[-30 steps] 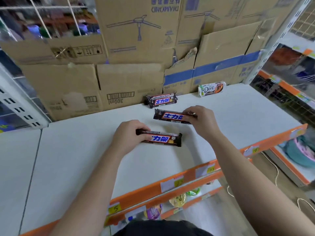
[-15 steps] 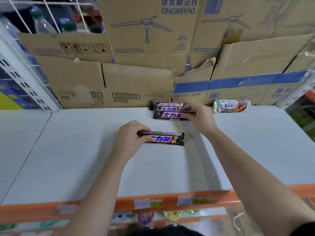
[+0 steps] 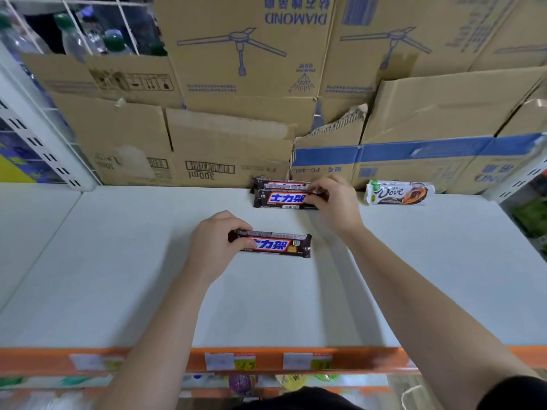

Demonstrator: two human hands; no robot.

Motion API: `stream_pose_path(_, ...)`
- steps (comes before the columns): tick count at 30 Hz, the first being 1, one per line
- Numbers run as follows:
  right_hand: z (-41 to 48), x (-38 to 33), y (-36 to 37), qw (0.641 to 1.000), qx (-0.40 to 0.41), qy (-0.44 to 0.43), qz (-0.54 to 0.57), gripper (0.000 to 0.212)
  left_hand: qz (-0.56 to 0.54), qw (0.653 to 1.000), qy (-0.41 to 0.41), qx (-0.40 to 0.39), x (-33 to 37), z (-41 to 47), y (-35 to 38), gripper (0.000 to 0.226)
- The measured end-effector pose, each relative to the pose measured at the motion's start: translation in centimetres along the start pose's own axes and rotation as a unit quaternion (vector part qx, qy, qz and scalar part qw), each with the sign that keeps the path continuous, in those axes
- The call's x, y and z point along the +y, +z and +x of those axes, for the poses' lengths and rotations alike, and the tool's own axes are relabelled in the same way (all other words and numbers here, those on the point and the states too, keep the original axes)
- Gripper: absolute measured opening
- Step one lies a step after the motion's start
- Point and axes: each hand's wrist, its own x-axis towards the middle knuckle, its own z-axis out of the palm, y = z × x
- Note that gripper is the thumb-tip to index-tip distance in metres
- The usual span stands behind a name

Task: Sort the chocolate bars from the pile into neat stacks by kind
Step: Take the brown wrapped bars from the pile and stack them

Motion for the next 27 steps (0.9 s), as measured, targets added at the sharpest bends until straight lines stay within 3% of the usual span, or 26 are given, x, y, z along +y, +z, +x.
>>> stream_pose_path(14,-0.8,0.2,-0.1,0.998,0.001,0.065,-0.013,0.034,-0.018,1.000,0.004,-0.001,0.0,0.9,0.3,0.019)
stream_pose_path(23,-5.9,2.3,-1.8,0.994,0.020,-0.002,-0.106,0.009,-0.064,0.997,-0.044,0.021,0.9,4.4,2.1,0.022)
stream_pose_path(27,-7.0,2.6,-1.4,0.989,0.029,-0.044,-0.139,0.005,-0.052,0.998,-0.017,0.039,1.2,5.5,3.0,0.022)
